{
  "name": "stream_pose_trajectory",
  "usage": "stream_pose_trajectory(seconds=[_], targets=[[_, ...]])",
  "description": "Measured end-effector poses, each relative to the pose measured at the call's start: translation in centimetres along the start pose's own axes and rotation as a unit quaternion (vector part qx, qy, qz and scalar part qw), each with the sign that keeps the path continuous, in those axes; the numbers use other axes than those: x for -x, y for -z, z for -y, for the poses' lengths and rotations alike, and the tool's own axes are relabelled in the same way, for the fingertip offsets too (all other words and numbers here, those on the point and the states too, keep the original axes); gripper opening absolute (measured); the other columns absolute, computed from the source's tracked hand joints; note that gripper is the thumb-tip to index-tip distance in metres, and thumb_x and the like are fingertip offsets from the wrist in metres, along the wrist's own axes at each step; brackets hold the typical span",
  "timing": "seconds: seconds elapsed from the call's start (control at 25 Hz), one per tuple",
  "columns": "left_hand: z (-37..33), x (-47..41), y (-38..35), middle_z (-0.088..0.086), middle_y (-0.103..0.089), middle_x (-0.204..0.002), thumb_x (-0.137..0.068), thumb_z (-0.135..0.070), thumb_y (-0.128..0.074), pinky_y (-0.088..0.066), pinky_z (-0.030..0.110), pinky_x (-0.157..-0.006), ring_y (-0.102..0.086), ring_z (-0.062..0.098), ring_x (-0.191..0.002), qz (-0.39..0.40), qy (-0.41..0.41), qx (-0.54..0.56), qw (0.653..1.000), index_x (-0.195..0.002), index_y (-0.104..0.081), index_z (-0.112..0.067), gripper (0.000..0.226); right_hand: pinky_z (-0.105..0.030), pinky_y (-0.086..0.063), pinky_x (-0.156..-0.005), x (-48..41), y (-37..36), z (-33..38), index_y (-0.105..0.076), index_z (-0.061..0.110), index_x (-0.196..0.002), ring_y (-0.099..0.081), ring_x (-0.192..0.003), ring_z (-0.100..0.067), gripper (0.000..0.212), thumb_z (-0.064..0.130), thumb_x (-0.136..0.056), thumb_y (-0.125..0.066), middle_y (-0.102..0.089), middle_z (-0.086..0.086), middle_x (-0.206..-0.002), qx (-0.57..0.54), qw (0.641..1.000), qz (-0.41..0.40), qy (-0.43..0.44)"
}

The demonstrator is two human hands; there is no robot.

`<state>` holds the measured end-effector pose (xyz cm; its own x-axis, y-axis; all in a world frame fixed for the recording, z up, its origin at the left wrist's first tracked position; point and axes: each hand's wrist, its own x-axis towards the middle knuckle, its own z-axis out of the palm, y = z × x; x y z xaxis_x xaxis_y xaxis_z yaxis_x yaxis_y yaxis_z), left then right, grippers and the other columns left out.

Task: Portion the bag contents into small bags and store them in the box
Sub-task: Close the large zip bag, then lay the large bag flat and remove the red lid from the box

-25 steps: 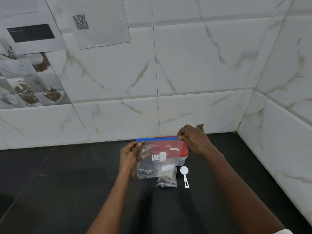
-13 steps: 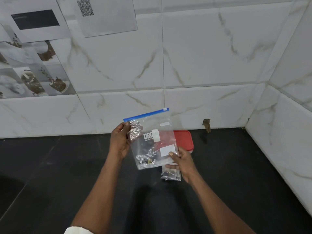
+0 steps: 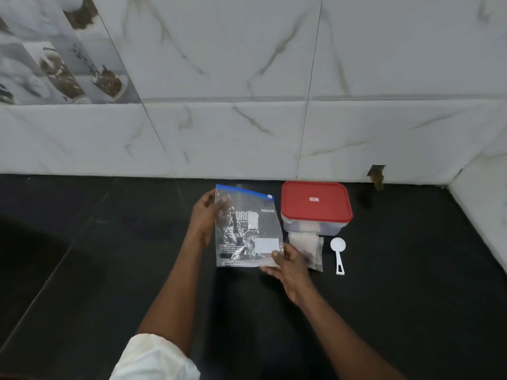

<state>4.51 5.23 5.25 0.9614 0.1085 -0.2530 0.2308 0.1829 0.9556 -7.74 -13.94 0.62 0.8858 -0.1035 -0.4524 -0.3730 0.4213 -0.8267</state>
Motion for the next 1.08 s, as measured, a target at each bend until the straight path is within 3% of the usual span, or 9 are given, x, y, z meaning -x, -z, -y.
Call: stream_pose_trajectory(seconds=[0.2, 0.32, 0.48, 0.6, 0.72, 0.8, 0.92, 1.0, 1.08], targets=[[1.8, -2.7, 0.4, 0.003, -0.077, -0.092, -0.089, 0.018, -0.056, -0.058, 0.030, -0.067, -0.069, 0.016, -0.072, 0.007, -0.002, -0.032, 0.999, -0.128, -0.063, -0.009, 0.048, -0.038, -0.061, -0.070, -2.1, -0.7, -0.4, -0.055, -0.004, -0.112, -0.063, -0.110, -0.040, 0.015, 0.001, -0.100, -0.048, -0.063, -0.022, -0.119, -0.007, 1.000, -0.022, -0.017], [1.7, -5.0, 0.1, 0.007, -0.077, -0.095, -0.090, 0.016, -0.057, -0.055, 0.024, -0.057, -0.068, 0.013, -0.066, -0.007, -0.008, -0.037, 0.999, -0.123, -0.066, -0.015, 0.046, -0.031, -0.061, -0.066, -3.4, -1.8, -0.3, -0.055, -0.003, -0.090, -0.065, -0.088, -0.034, 0.011, 0.005, -0.097, -0.056, -0.057, -0.016, -0.093, -0.019, 0.995, -0.096, 0.001], [5.3, -6.9, -0.7, 0.022, -0.069, -0.122, -0.086, 0.019, -0.060, -0.058, 0.029, -0.077, -0.069, 0.021, -0.090, -0.011, 0.010, -0.124, 0.992, -0.131, -0.058, -0.003, 0.050, -0.040, -0.062, -0.066, -5.4, -2.3, -1.5, -0.057, 0.003, -0.080, -0.065, -0.065, -0.020, 0.015, 0.005, -0.095, -0.059, -0.059, -0.008, -0.075, 0.113, 0.964, -0.238, 0.017], [6.8, -7.5, -1.0, 0.019, -0.068, -0.125, -0.085, 0.018, -0.062, -0.058, 0.034, -0.082, -0.068, 0.024, -0.100, -0.009, 0.024, -0.169, 0.985, -0.137, -0.055, -0.004, 0.057, -0.035, -0.060, -0.057, -5.6, -2.2, -2.3, -0.057, 0.005, -0.093, -0.070, -0.063, -0.022, 0.002, 0.003, -0.094, -0.056, -0.064, -0.011, -0.083, 0.214, 0.939, -0.267, 0.043], [7.3, -6.9, -1.2, 0.008, -0.070, -0.121, -0.079, 0.009, -0.066, -0.059, 0.038, -0.089, -0.070, 0.021, -0.103, -0.020, -0.021, -0.236, 0.971, -0.143, -0.051, -0.014, 0.070, -0.045, -0.060, -0.056, -5.9, -1.9, -3.4, -0.049, 0.011, -0.103, -0.068, -0.063, -0.026, 0.014, 0.006, -0.091, -0.055, -0.063, -0.012, -0.080, 0.321, 0.906, -0.261, 0.091], [7.1, -5.7, -1.9, 0.002, -0.064, -0.118, -0.079, 0.008, -0.059, -0.056, 0.026, -0.087, -0.066, 0.017, -0.100, -0.023, -0.080, -0.309, 0.947, -0.140, -0.055, -0.018, 0.067, -0.044, -0.059, -0.055, -6.3, -1.7, -4.1, -0.045, 0.019, -0.108, -0.068, -0.064, -0.028, 0.027, 0.005, -0.087, -0.053, -0.064, -0.011, -0.078, 0.384, 0.883, -0.249, 0.110], [6.6, -4.4, -2.7, 0.003, -0.047, -0.116, -0.087, 0.014, -0.046, -0.053, 0.012, -0.062, -0.064, 0.014, -0.084, -0.024, -0.079, -0.349, 0.933, -0.139, -0.056, -0.007, 0.057, -0.038, -0.060, -0.054, -6.4, -1.6, -4.1, -0.053, 0.015, -0.118, -0.069, -0.058, -0.028, 0.038, -0.005, -0.086, -0.050, -0.066, -0.011, -0.073, 0.428, 0.872, -0.220, 0.089], [6.7, -4.4, -2.7, 0.011, -0.046, -0.136, -0.093, 0.009, -0.047, -0.055, 0.027, -0.089, -0.061, 0.021, -0.116, -0.008, -0.085, -0.376, 0.923, -0.138, -0.056, -0.006, 0.049, -0.039, -0.060, -0.058, -6.6, -1.8, -4.0, -0.058, 0.008, -0.114, -0.070, -0.060, -0.030, 0.029, -0.003, -0.089, -0.047, -0.068, -0.014, -0.078, 0.446, 0.864, -0.217, 0.082], [7.3, -4.3, -2.6, 0.010, -0.029, -0.160, -0.098, -0.005, -0.049, -0.033, 0.038, -0.117, -0.031, 0.025, -0.147, 0.013, -0.118, -0.423, 0.898, -0.142, -0.056, -0.012, 0.044, -0.040, -0.060, -0.060, -6.6, -1.9, -3.7, -0.058, 0.007, -0.116, -0.070, -0.061, -0.030, 0.026, 0.004, -0.092, -0.047, -0.069, -0.015, -0.082, 0.460, 0.858, -0.213, 0.088]])
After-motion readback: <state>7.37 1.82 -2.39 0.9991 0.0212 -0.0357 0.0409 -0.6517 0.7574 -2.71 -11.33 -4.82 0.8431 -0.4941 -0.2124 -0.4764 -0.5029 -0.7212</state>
